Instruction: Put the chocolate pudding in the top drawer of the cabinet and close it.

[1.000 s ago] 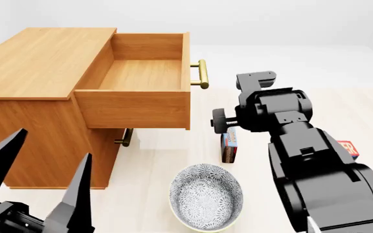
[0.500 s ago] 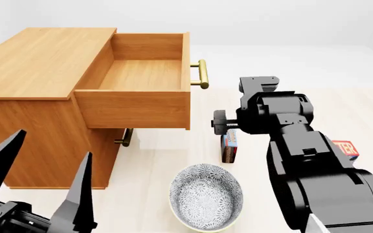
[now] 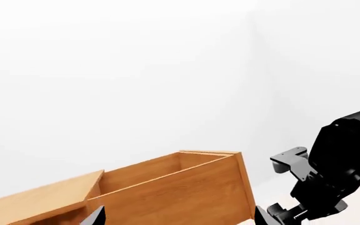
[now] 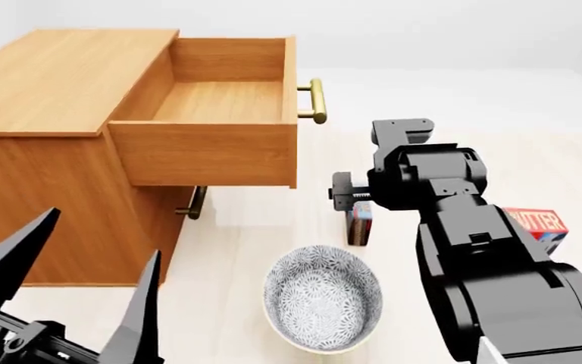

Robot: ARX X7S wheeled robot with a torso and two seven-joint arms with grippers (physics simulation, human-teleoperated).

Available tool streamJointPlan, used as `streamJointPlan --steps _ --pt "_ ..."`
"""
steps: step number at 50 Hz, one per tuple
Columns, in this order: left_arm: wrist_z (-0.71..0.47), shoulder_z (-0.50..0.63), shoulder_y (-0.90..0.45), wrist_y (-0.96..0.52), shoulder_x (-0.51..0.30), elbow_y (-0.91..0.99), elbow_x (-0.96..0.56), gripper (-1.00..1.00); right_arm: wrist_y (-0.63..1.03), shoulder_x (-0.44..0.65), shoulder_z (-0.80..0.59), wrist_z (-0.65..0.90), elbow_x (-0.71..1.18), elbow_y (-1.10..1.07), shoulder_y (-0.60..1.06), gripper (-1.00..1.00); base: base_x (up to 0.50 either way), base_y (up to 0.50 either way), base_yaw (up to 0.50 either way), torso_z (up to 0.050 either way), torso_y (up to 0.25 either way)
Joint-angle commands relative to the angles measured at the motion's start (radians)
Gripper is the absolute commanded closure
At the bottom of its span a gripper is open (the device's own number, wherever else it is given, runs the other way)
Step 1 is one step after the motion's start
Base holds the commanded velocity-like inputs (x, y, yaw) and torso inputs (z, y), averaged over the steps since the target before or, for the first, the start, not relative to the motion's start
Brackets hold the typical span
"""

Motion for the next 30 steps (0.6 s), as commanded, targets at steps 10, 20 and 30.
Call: streamJointPlan --steps 10,20,30 --pt "0.002 0.0 0.006 -0.046 0.011 0.003 0.026 -1.0 -0.015 0.0 -0.098 0.015 0.093 0.0 0.004 -1.0 0.0 0.0 0.0 -0.05 0.0" --pt "0.013 0.001 0.009 -0.043 0.011 0.004 0.021 -1.0 -0.011 0.0 -0.111 0.023 0.108 0.0 0.003 -1.0 0.0 0.0 0.0 -0.05 0.0" --pt "0.025 0.002 0.012 -0.039 0.011 0.002 0.018 -1.0 -0.009 0.0 -0.071 0.019 0.097 0.0 0.006 -1.0 0.0 0.0 0.0 -0.05 0.0"
